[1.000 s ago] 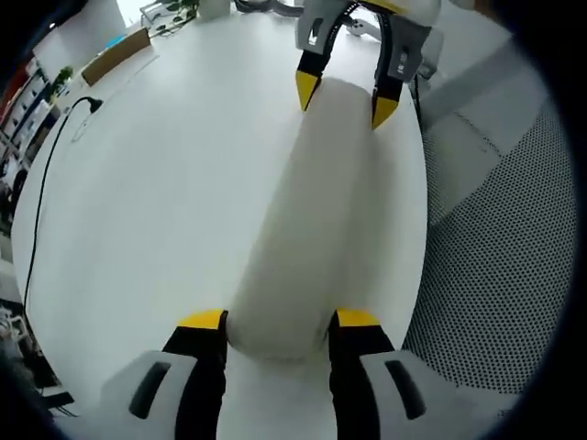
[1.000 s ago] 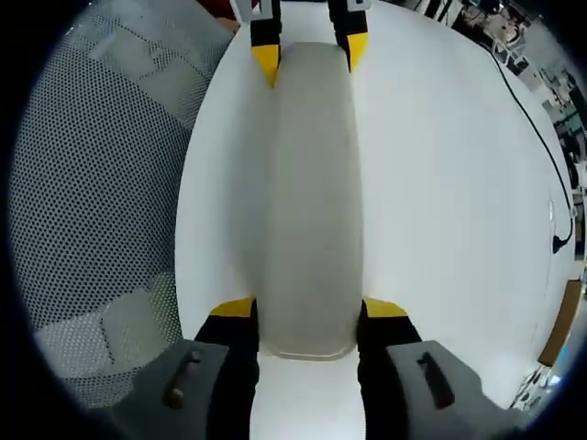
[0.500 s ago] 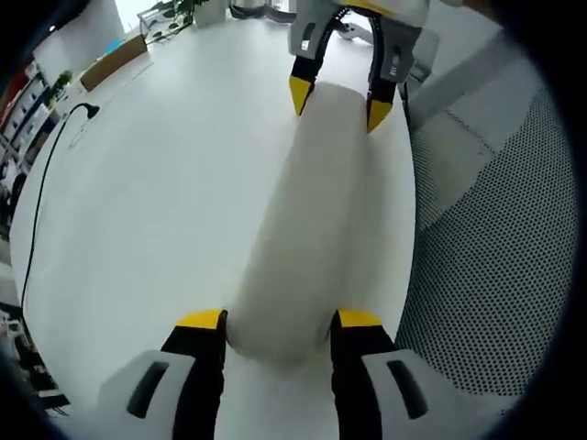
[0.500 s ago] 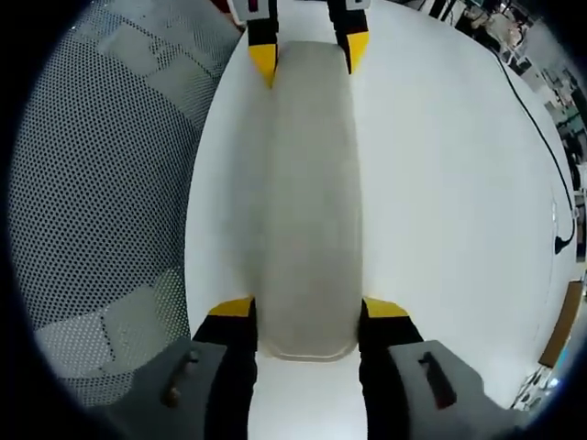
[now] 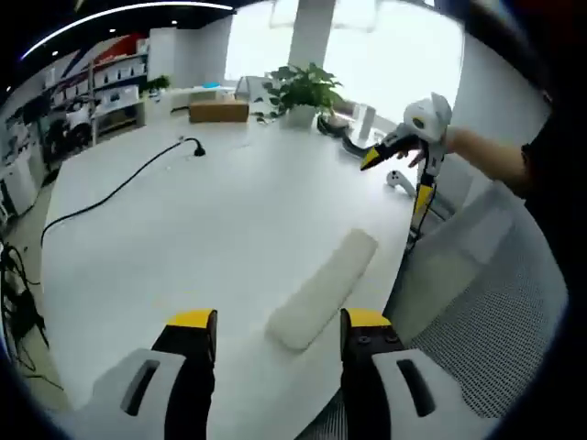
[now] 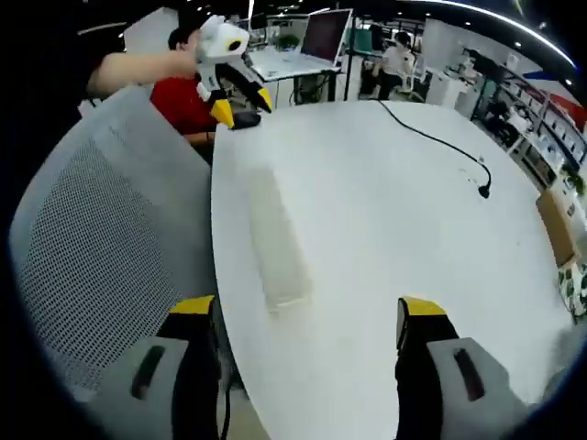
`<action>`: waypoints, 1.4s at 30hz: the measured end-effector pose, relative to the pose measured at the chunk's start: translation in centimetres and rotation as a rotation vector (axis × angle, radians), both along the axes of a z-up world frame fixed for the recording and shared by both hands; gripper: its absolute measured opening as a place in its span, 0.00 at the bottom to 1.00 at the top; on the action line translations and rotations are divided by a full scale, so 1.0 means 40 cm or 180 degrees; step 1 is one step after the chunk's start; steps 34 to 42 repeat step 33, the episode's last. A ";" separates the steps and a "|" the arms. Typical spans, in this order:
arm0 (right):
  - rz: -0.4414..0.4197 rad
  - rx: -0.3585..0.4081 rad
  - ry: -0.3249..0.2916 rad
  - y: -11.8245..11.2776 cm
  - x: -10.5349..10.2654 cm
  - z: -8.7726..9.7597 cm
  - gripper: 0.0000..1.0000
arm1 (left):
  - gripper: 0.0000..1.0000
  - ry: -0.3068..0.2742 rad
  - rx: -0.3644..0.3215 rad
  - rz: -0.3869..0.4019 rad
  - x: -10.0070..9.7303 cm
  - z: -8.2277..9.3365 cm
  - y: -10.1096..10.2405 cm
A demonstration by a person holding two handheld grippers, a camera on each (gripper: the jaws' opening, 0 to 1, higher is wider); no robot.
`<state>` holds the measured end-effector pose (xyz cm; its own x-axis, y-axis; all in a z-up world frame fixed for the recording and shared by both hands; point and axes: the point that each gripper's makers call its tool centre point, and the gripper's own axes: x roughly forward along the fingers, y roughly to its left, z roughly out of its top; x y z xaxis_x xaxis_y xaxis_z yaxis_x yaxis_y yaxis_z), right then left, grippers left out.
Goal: Arrange the utensils inside the cutlery case until each visible utensil rests in its matching compartment.
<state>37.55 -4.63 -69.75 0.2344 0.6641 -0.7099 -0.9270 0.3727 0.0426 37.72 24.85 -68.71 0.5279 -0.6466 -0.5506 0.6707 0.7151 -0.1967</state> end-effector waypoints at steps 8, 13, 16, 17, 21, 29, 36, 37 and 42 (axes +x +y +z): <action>-0.0899 0.0942 -0.0152 -0.067 0.025 0.106 0.79 | 0.69 -0.0556 -0.1185 0.1210 0.002 0.167 0.129; -0.1385 0.1459 -0.0168 -0.078 0.032 0.147 0.79 | 0.75 -0.0408 -0.1636 0.2046 -0.016 0.168 0.219; -0.1648 0.1683 -0.0209 -0.100 0.038 0.157 0.79 | 0.74 -0.0556 -0.1811 0.2346 -0.035 0.178 0.261; -0.1709 0.1736 -0.0183 -0.103 0.036 0.156 0.79 | 0.74 -0.0570 -0.1876 0.2424 -0.036 0.170 0.281; -0.1780 0.1684 -0.0110 -0.103 0.013 0.121 0.78 | 0.76 -0.0514 -0.1844 0.2429 -0.050 0.150 0.280; -0.1830 0.1714 -0.0019 -0.062 0.003 0.100 0.77 | 0.88 -0.0591 -0.1839 0.2362 -0.076 0.177 0.261; -0.1762 0.1668 0.0010 -0.038 -0.004 0.092 0.76 | 0.94 -0.0586 -0.1879 0.2382 -0.094 0.178 0.261; -0.1762 0.1668 0.0010 -0.038 -0.004 0.092 0.76 | 0.94 -0.0586 -0.1879 0.2382 -0.094 0.178 0.261; -0.1762 0.1668 0.0010 -0.038 -0.004 0.092 0.76 | 0.94 -0.0586 -0.1879 0.2382 -0.094 0.178 0.261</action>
